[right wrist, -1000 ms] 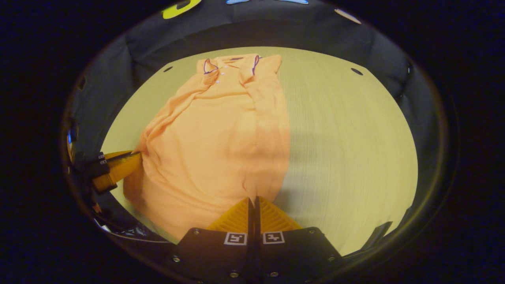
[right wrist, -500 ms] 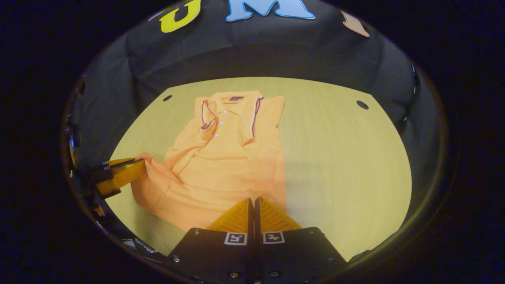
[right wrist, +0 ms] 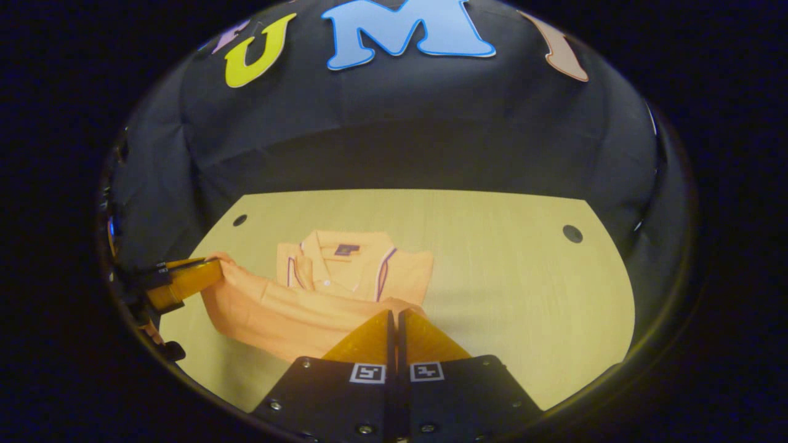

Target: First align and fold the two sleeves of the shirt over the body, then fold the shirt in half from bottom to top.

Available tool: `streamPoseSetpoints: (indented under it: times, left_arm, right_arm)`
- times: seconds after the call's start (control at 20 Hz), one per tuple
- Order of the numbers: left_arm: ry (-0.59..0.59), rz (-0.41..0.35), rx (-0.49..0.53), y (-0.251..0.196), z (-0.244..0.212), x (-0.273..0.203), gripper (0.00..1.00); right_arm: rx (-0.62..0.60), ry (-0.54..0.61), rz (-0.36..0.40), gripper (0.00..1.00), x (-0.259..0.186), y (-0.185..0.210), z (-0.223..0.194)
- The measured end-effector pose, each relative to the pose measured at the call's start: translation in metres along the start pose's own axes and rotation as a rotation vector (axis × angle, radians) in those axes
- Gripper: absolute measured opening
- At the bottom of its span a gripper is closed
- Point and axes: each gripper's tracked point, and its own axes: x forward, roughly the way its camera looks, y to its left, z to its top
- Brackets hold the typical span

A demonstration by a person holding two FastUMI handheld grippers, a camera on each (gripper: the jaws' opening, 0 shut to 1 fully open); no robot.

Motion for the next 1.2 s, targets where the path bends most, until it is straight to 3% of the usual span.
streamPoseSetpoints:
  times: [0.5, 0.65, 0.8, 1.2]
  left_arm:
    - [-0.061, -0.016, -0.038, 0.031, 0.057, 0.113, 0.06]
    - [-0.068, -0.023, 0.002, 0.035, 0.063, 0.144, 0.07]
    - [-0.062, -0.035, 0.049, 0.032, 0.057, 0.173, 0.07]
    - [-0.003, -0.023, 0.051, 0.035, 0.019, 0.215, 0.06]
  right_arm:
    - [0.031, -0.115, -0.003, 0.00, 0.096, -0.018, 0.082]
    - [0.044, -0.136, -0.009, 0.00, 0.125, -0.024, 0.096]
    - [0.046, -0.150, -0.020, 0.00, 0.153, -0.030, 0.101]
    - [0.045, -0.096, -0.033, 0.00, 0.197, -0.040, 0.072]
